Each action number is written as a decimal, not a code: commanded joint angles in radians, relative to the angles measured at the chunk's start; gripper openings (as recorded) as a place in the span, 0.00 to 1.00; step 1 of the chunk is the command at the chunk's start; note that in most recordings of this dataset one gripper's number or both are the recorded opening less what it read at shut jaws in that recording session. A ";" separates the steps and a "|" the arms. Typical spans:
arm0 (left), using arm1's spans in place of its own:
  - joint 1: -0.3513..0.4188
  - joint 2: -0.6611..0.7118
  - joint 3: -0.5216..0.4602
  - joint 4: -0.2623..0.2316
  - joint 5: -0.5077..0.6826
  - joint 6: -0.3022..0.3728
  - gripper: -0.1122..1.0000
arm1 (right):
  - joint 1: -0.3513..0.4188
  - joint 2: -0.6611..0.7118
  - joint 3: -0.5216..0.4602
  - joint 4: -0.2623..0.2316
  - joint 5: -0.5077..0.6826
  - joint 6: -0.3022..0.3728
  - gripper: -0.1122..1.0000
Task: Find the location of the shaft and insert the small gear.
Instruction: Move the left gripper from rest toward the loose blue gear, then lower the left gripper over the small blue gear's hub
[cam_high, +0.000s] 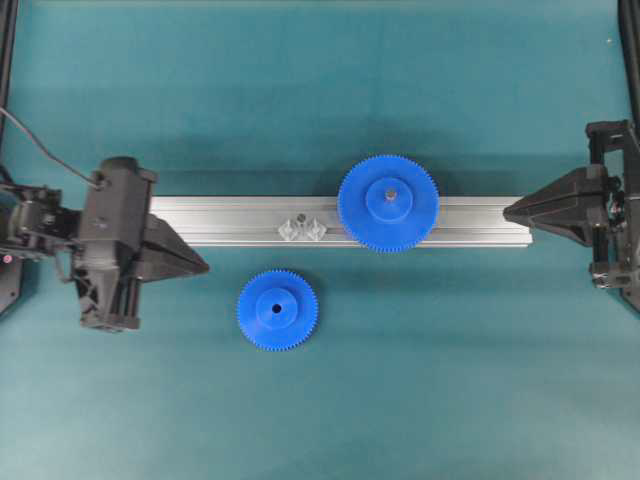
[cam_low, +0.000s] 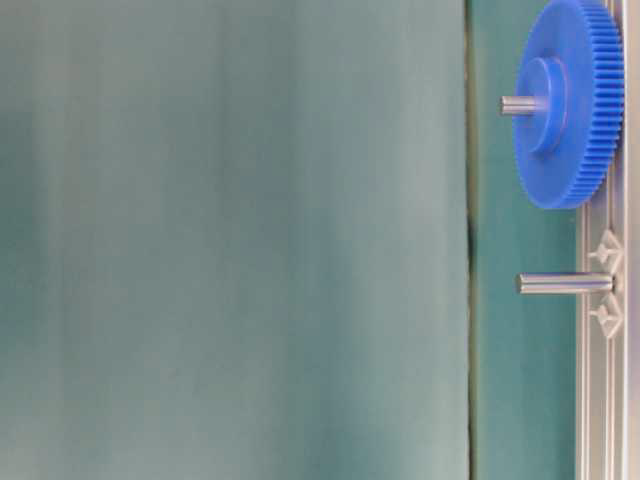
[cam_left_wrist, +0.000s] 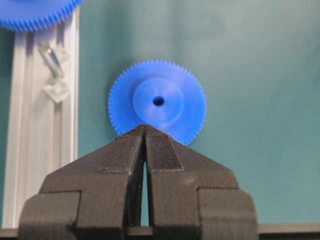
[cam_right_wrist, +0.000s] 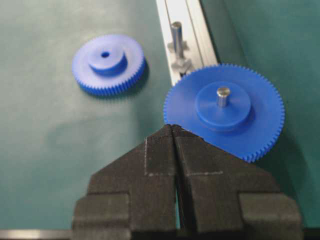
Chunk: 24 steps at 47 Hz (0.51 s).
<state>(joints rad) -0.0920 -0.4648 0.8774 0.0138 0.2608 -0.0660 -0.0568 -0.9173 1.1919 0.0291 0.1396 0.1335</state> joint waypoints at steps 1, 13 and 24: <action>-0.006 0.023 -0.055 0.002 0.017 -0.002 0.09 | -0.003 0.020 -0.031 0.002 -0.003 0.011 0.08; -0.009 0.092 -0.112 0.003 0.078 -0.002 0.09 | -0.003 0.061 -0.035 0.002 -0.003 0.011 0.08; -0.015 0.132 -0.149 0.003 0.110 0.000 0.09 | -0.003 0.089 -0.038 0.002 -0.005 0.011 0.08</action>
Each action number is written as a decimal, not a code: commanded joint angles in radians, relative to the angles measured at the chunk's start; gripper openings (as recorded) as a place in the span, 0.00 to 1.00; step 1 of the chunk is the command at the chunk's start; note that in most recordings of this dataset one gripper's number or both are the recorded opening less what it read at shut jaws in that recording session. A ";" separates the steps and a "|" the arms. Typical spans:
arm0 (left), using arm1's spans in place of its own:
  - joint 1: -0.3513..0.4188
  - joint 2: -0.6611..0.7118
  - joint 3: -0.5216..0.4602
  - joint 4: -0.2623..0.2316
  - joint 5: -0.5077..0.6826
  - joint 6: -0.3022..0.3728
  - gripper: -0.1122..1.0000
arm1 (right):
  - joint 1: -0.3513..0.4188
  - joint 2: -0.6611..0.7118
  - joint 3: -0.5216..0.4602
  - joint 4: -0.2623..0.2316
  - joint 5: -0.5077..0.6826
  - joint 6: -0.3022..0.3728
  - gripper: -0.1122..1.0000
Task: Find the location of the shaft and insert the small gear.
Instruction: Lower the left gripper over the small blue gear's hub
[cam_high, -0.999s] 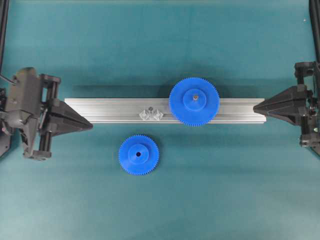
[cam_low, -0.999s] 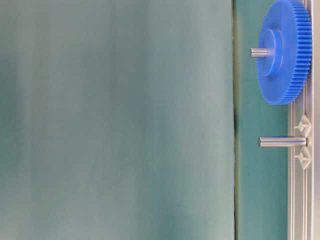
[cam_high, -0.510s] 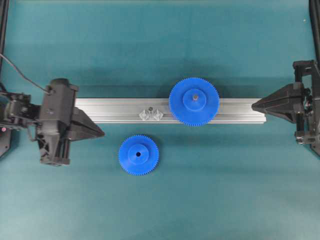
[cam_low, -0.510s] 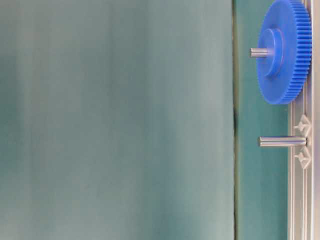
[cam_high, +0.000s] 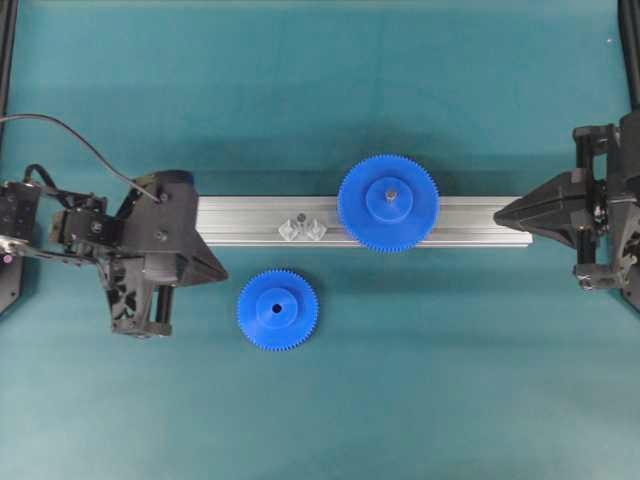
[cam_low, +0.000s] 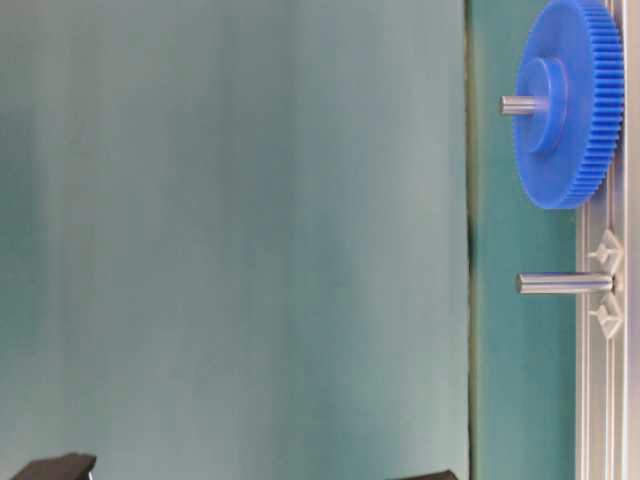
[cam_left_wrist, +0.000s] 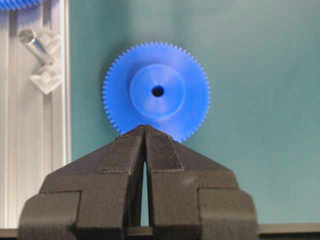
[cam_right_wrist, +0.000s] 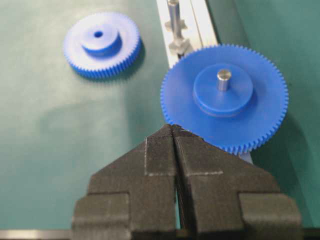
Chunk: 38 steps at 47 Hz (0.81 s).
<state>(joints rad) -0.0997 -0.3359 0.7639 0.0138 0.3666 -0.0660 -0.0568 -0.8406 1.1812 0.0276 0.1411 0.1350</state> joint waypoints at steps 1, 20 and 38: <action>-0.009 0.008 -0.038 0.003 0.008 0.000 0.09 | -0.005 0.014 -0.029 0.002 -0.005 0.009 0.08; -0.029 0.155 -0.143 0.003 0.083 0.002 0.09 | -0.006 0.018 -0.026 0.003 -0.005 0.009 0.08; -0.038 0.250 -0.216 0.003 0.086 0.006 0.09 | -0.006 0.018 -0.028 0.003 0.029 0.009 0.08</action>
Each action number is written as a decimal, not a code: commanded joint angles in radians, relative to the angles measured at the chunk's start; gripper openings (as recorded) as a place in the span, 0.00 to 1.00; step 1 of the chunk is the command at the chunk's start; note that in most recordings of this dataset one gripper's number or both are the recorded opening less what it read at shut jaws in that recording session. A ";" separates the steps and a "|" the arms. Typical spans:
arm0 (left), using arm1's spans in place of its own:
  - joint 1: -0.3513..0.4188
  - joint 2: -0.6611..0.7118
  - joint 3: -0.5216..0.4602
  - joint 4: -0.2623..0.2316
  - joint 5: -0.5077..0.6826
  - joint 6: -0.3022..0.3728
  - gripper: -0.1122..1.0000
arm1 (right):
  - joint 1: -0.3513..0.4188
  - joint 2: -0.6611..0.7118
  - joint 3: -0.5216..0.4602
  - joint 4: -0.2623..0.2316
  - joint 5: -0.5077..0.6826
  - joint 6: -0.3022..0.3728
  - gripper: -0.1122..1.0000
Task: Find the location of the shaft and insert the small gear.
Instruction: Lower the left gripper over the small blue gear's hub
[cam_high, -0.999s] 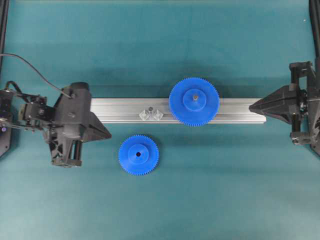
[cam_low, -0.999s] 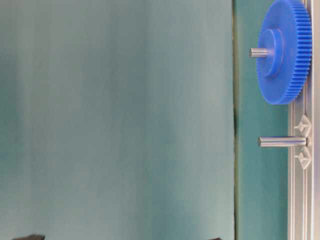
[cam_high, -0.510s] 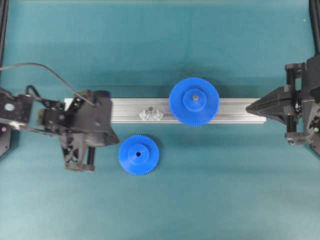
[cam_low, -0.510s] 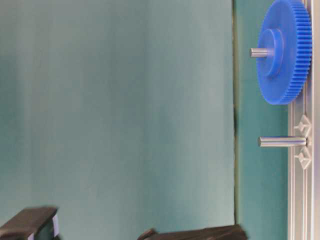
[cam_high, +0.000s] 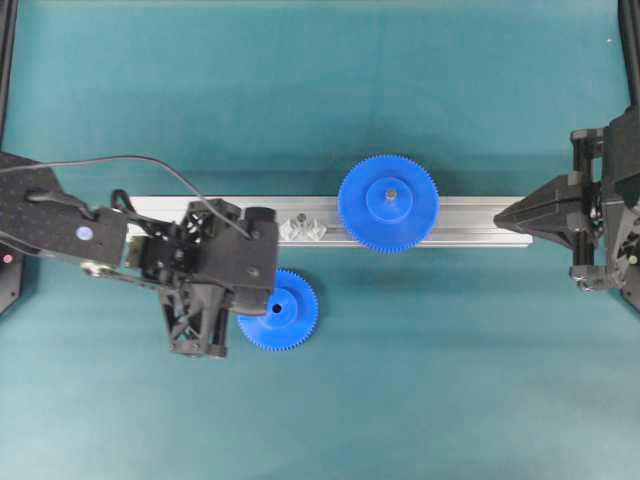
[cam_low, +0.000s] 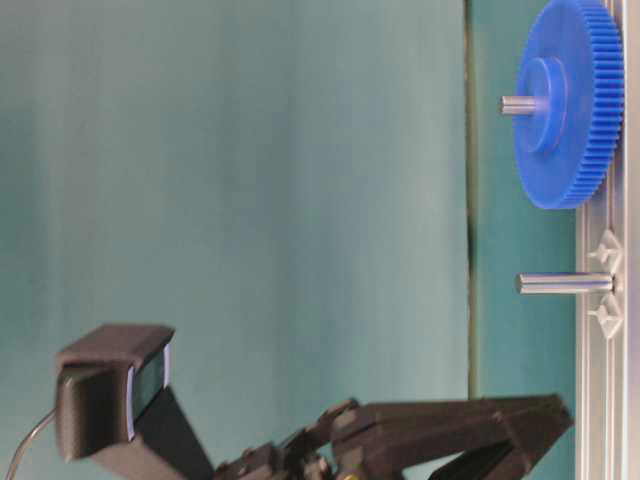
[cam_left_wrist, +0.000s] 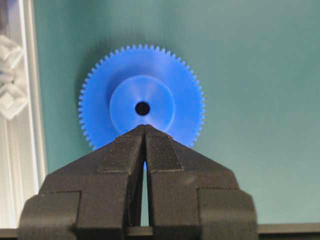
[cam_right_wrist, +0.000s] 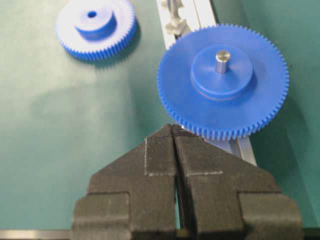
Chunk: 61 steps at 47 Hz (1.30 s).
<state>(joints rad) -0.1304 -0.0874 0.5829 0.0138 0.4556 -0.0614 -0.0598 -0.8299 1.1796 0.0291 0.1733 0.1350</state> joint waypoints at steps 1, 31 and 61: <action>-0.008 0.008 -0.038 0.002 -0.003 0.002 0.09 | -0.003 0.008 -0.026 0.002 -0.003 0.009 0.08; -0.008 0.175 -0.193 0.003 0.172 0.029 0.09 | -0.003 0.009 -0.023 0.002 -0.002 0.009 0.08; -0.018 0.209 -0.232 0.003 0.227 0.121 0.09 | -0.003 0.009 -0.017 0.002 -0.003 0.009 0.08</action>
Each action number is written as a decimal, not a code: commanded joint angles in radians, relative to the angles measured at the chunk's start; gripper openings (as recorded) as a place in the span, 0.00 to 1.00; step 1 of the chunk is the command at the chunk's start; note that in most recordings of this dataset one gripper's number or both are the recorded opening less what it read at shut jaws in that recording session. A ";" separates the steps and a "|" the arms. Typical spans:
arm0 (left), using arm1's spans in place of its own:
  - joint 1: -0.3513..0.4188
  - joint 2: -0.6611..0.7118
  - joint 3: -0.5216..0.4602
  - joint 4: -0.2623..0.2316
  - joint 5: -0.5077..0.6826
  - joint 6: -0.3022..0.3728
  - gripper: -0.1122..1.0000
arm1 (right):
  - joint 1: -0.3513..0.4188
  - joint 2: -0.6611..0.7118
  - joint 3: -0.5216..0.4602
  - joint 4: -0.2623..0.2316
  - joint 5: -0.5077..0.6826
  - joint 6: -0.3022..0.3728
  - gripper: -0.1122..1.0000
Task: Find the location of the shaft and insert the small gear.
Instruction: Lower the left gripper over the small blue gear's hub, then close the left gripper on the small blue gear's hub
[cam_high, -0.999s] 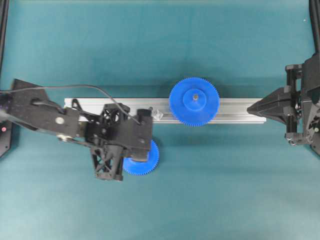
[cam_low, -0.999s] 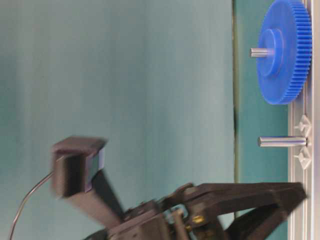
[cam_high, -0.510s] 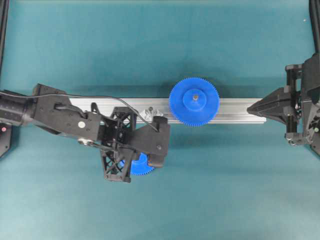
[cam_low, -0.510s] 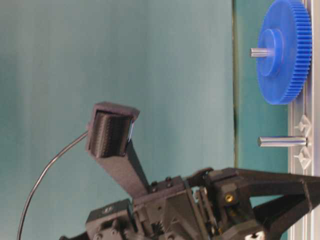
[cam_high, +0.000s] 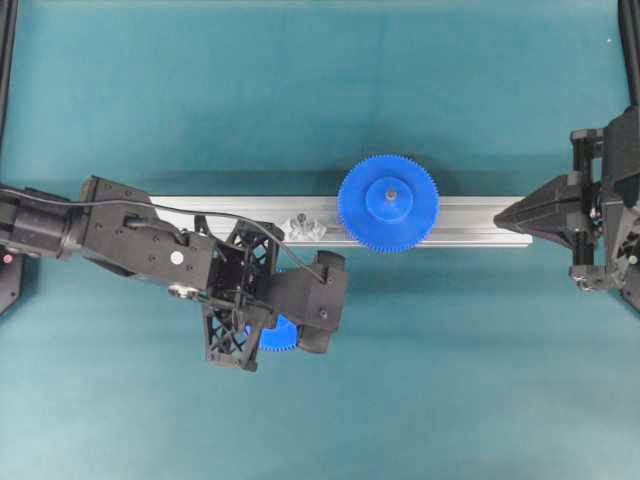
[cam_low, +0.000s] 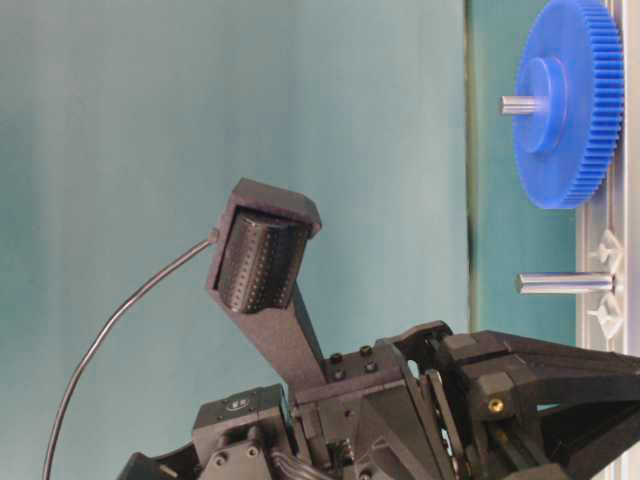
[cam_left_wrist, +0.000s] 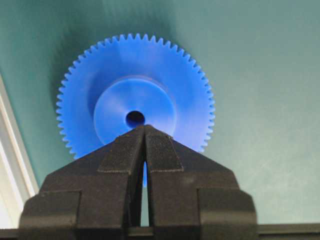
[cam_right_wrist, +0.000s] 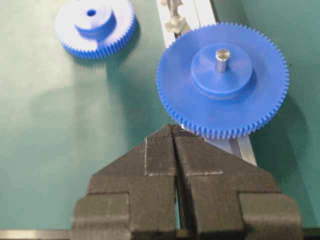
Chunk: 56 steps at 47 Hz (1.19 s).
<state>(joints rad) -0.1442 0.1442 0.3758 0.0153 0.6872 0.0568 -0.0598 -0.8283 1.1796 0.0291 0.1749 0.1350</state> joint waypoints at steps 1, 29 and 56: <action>-0.003 -0.023 -0.026 0.002 -0.003 0.003 0.09 | -0.003 0.008 -0.017 0.002 -0.005 0.009 0.08; 0.005 -0.003 -0.031 0.000 0.003 -0.069 0.27 | -0.002 0.006 -0.015 0.002 -0.014 0.009 0.08; 0.014 0.008 -0.034 0.002 -0.014 -0.109 0.92 | -0.002 -0.002 -0.003 0.002 -0.026 0.009 0.08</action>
<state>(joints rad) -0.1289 0.1626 0.3666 0.0138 0.6796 -0.0522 -0.0598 -0.8330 1.1827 0.0291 0.1534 0.1350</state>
